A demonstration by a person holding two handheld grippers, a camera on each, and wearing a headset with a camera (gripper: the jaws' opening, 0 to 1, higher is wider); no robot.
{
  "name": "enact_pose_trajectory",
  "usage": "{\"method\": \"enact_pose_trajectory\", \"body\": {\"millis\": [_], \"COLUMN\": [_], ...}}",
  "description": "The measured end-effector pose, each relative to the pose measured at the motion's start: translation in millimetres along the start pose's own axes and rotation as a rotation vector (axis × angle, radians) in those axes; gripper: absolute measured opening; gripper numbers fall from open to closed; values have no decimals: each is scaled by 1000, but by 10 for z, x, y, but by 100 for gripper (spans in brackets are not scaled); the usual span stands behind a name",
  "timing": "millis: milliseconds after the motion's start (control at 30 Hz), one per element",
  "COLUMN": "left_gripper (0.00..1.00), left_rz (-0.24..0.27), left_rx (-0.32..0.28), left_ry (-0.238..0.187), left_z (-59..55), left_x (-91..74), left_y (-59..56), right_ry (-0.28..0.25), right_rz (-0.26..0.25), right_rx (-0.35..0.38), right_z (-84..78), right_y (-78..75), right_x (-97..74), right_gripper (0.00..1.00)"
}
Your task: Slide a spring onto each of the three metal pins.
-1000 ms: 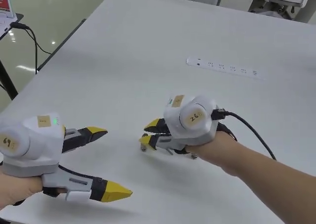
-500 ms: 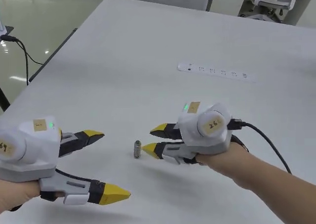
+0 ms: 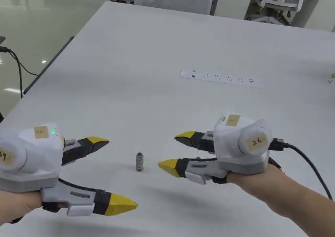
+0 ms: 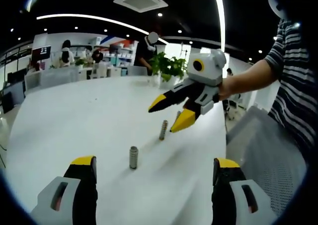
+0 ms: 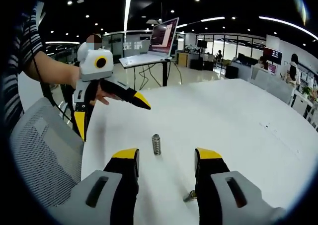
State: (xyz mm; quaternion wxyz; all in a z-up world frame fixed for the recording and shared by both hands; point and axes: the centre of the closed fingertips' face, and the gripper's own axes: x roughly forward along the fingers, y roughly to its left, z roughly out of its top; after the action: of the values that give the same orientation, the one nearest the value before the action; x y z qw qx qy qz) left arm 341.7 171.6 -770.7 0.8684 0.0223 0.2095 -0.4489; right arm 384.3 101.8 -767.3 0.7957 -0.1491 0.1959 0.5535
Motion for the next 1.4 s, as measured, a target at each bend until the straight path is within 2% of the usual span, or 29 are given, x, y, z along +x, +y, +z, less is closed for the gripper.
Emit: {"method": "enact_pose_trajectory", "body": {"millis": [133,333,533,700,767,867,1033,1133,1233,1400], "left_gripper": [96,98,98,98,98,98,98,98,98,98], "left_rz": [3,12,17,16,15,18,34,42,49,53], "left_rx": [-2,-5,-7,-8,-8,-11,-25,-28,-21,-14], "left_ry": [-4,-26,-37,-32,-36,-36,-44,-57,-68,-75], "left_z": [19,85,124,111,122,127,165,204,236,235], "left_x": [24,49,43,38,38,41,46,38,24,6], "left_y": [-11,-19,-15,-39,-51,-55,-48,-41,-40,-62], "right_ry": [-17,-64,-88,-133,-124,-119,-180,-166,-145,-88], "right_rz": [-36,-76,-108,-178,-203,-223,-284,-300,-311,-293], "right_rx": [25,66,114,180,196,222,276,292,275,173], "right_z": [-104,-139,-256,-382,-466,-546,-601,-703,-775,-835], "right_y": [-74,-109,-119,-221,-273,-329,-410,-440,-456,-435], "right_x": [-147,-319,-511,-719,-806,-905,-1146,-1243,-1322,-1372], "right_gripper": [55,70,78,91,96,98,99,99,99,99]}}
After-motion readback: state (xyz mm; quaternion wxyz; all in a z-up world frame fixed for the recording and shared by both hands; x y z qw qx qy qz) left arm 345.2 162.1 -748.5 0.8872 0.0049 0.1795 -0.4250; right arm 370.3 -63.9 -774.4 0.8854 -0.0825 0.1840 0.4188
